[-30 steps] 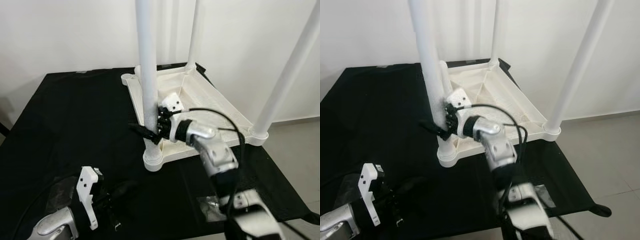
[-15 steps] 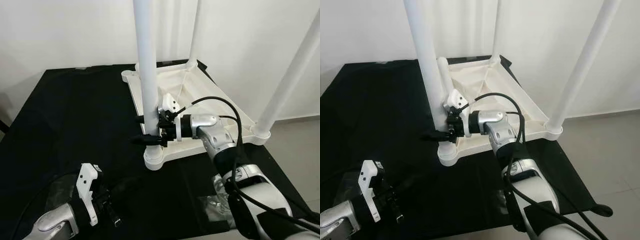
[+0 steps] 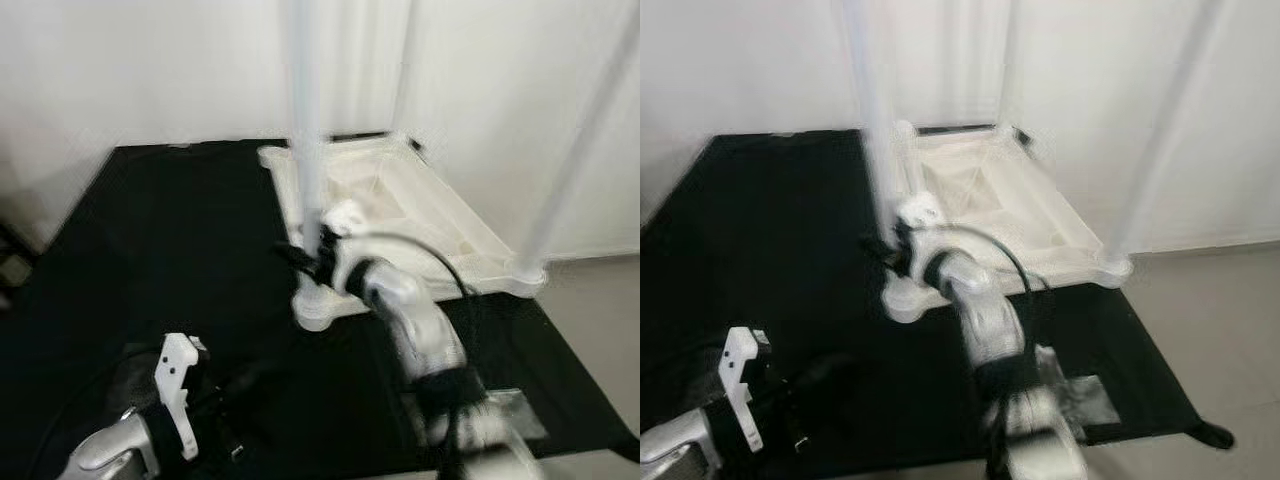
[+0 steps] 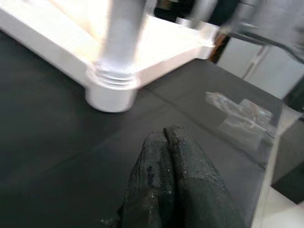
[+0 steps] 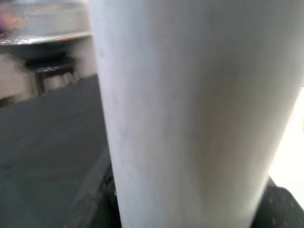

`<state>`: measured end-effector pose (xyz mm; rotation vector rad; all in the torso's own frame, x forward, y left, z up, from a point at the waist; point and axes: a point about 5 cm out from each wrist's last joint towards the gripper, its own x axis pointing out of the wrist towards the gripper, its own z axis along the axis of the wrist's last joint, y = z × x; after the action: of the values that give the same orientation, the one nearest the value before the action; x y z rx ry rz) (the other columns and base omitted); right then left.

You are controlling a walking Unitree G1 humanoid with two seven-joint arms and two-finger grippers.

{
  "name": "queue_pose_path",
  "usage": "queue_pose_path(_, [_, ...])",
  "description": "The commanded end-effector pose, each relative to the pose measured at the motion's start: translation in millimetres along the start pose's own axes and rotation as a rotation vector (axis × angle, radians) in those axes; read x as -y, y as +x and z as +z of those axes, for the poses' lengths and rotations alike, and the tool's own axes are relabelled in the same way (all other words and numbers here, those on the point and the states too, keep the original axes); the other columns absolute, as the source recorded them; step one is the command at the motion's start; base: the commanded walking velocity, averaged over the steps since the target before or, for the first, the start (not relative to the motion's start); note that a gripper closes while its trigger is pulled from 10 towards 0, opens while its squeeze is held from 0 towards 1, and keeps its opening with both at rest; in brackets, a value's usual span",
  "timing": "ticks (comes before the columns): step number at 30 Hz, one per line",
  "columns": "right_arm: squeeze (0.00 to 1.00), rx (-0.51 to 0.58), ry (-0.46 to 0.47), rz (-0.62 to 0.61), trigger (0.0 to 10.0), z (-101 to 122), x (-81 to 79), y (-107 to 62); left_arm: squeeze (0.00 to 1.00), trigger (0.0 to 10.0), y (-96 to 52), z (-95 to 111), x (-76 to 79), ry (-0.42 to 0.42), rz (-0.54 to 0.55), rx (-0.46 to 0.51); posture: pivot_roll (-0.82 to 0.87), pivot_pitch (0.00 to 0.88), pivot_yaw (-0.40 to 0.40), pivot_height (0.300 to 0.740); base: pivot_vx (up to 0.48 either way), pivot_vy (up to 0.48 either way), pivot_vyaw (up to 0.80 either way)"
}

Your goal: Building children table

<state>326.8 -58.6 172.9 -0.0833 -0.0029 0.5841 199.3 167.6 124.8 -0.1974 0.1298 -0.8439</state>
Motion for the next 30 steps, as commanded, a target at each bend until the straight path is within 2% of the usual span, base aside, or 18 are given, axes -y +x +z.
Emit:
queue_pose_path(1, [0.00, -0.132, 0.047, -0.016, 0.0, -28, -10.1, -5.3, 0.00, 10.0, -0.6, 2, -1.9, 0.003, -0.006, -0.008, -0.02, 0.075, 0.011, 0.740, 0.000, 0.000, 0.00])
queue_pose_path(3, [0.00, -0.124, 0.031, -0.011, 0.0, -26, -7.4, 0.1, 0.00, 10.0, -0.2, 1, -2.4, 0.003, -0.009, -0.011, -0.01, 0.071, 0.003, 0.740, 0.000, 0.000, 0.00])
queue_pose_path(4, [0.00, -0.122, 0.007, -0.005, 2.2, -23, -2.0, 6.9, 0.00, 10.0, 0.2, 1, -2.3, 0.004, -0.011, -0.012, -0.01, 0.072, 0.004, 0.740, 0.000, 0.000, 0.00])
queue_pose_path(5, [0.00, -0.122, 0.007, -0.005, 2.2, -23, -2.0, 6.9, 0.00, 10.0, 0.2, 1, -2.3, 0.004, -0.011, -0.012, -0.01, 0.072, 0.004, 0.740, 0.000, 0.000, 0.00])
queue_pose_path(6, [0.00, -0.124, -0.014, -0.005, 10.0, -19, 2.2, 13.0, 0.00, 10.0, 0.3, 1, -2.3, 0.006, -0.008, -0.011, -0.01, 0.072, 0.004, 0.740, 0.000, 0.000, 0.00])
queue_pose_path(9, [0.00, -0.125, -0.039, 0.004, 10.0, -15, 6.3, 19.3, 0.00, 10.0, 0.4, 2, -2.4, 0.008, -0.003, -0.008, -0.01, 0.072, 0.004, 0.740, 0.000, 0.000, 0.00])
queue_pose_path(10, [0.77, -0.114, -0.044, 0.018, 10.0, -6, 9.3, 23.8, 0.00, 10.0, 0.6, 2, -2.3, 0.009, 0.000, -0.006, 0.00, 0.070, 0.003, 0.740, 0.000, 0.000, 0.00])
queue_pose_path(11, [1.00, -0.096, -0.036, 0.033, 10.0, 2, 13.3, 28.1, 0.00, 10.0, 0.8, 1, -2.2, 0.009, 0.001, -0.006, 0.00, 0.069, 0.005, 0.740, 0.000, 0.000, 0.00])
queue_pose_path(15, [1.00, -0.057, -0.024, 0.062, 10.0, 19, 16.5, 31.1, 0.00, 10.0, 1.2, 1, -1.8, 0.008, -0.002, -0.009, 0.00, 0.067, 0.003, 0.740, 0.000, 0.000, 0.00])
queue_pose_path(17, [1.00, -0.025, -0.011, 0.133, 10.0, 26, 16.7, 33.5, 0.00, 10.0, 1.4, 1, -1.9, 0.008, -0.002, -0.009, 0.00, 0.063, 0.004, 0.740, 0.000, 0.000, 0.00])
queue_pose_path(19, [1.00, 0.058, -0.016, 0.315, 10.0, 43, 16.4, 35.1, 0.00, 10.0, 1.9, 1, -2.5, 0.009, -0.001, -0.009, 0.00, 0.060, 0.006, 0.740, 0.000, 0.000, 0.00])
queue_pose_path(20, [1.00, 0.058, -0.016, 0.315, 10.0, 43, 16.4, 35.1, 0.00, 10.0, 1.9, 1, -2.5, 0.009, -0.001, -0.009, 0.00, 0.060, 0.006, 0.740, 0.000, 0.000, 0.00])
queue_pose_path(21, [0.92, 0.091, -0.028, 0.427, 10.0, 50, 15.4, 34.7, 0.00, 10.0, 2.1, 1, -3.0, 0.009, 0.000, -0.009, 0.00, 0.058, 0.008, 0.740, 0.000, 0.000, 0.00])
queue_pose_path(22, [0.92, 0.091, -0.028, 0.427, 10.0, 50, 15.4, 34.7, 0.00, 10.0, 2.1, 1, -3.0, 0.009, 0.000, -0.009, 0.00, 0.058, 0.008, 0.740, 0.000, 0.000, 0.00])
queue_pose_path(23, [0.00, 0.107, -0.040, 0.529, 10.0, 54, 15.0, 33.2, 0.00, 10.0, 2.3, 0, -3.4, 0.010, 0.001, -0.009, 0.00, 0.052, 0.009, 0.740, 0.000, 0.000, 0.00])
queue_pose_path(24, [0.00, 0.104, -0.062, 0.627, 10.0, 55, 16.1, 32.5, 0.00, 10.0, 2.5, 0, -3.8, 0.009, 0.001, -0.010, 0.00, 0.049, 0.010, 0.740, 0.000, 0.000, 0.00])
queue_pose_path(26, [0.00, 0.093, -0.089, 0.691, 10.0, 55, 18.6, 32.7, 0.00, 10.0, 2.7, 0, -4.1, 0.009, 0.000, -0.011, 0.01, 0.045, 0.009, 0.740, 0.000, 0.000, 0.00])
queue_pose_path(30, [0.00, 0.071, -0.100, 0.743, 10.0, 53, 22.8, 34.3, 0.00, 10.0, 2.9, -1, -4.5, 0.008, -0.001, -0.012, 0.00, 0.042, 0.009, 0.740, 0.000, 0.000, 0.00])
